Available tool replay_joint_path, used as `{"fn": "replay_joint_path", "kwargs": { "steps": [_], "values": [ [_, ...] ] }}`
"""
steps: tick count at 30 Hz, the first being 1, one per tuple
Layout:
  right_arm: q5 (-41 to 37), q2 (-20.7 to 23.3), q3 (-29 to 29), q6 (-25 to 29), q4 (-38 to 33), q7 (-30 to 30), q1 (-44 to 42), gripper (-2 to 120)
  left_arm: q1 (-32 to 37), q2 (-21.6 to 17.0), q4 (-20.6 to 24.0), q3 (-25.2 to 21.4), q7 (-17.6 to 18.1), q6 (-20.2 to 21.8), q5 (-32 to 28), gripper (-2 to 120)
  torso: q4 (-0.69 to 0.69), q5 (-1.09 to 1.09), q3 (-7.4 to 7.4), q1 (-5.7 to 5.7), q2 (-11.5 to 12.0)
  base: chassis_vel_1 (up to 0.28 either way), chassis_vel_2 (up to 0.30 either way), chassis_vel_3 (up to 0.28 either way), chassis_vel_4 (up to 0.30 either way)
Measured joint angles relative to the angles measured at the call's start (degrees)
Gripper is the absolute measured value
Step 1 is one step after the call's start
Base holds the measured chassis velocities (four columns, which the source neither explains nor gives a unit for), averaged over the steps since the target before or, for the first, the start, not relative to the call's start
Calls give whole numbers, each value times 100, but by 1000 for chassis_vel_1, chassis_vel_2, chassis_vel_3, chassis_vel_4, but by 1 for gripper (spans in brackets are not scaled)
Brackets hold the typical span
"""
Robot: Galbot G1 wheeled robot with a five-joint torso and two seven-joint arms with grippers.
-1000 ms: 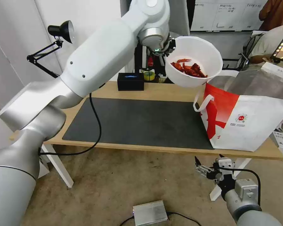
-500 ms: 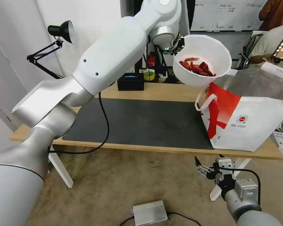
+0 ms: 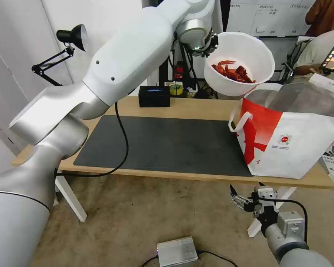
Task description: Pick up the trash from the table and place it into the takeout bag.
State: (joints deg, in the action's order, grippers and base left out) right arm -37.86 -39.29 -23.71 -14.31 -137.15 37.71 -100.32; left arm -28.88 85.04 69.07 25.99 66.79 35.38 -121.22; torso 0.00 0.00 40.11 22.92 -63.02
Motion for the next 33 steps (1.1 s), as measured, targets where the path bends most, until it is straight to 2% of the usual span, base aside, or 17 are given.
{"fn": "replay_joint_path", "kwargs": {
  "steps": [9,12,19,33],
  "values": [
    [0,0,0,0,0,0,0,100,1,188,-41,-32,0,0,22,0,0,0,0,0,0,0,0,0,0],
    [0,0,0,0,0,0,0,100,-27,390,-90,-71,-31,-6,36,0,0,0,0,0,0,0,0,0,0],
    [0,0,0,0,0,0,0,100,-48,601,-211,-101,-37,-11,92,0,0,1,0,0,-1,0,0,0,0],
    [0,0,0,0,0,0,0,100,-34,632,-243,35,-375,-30,205,0,0,0,0,0,-1,0,0,0,0]
  ]
}}
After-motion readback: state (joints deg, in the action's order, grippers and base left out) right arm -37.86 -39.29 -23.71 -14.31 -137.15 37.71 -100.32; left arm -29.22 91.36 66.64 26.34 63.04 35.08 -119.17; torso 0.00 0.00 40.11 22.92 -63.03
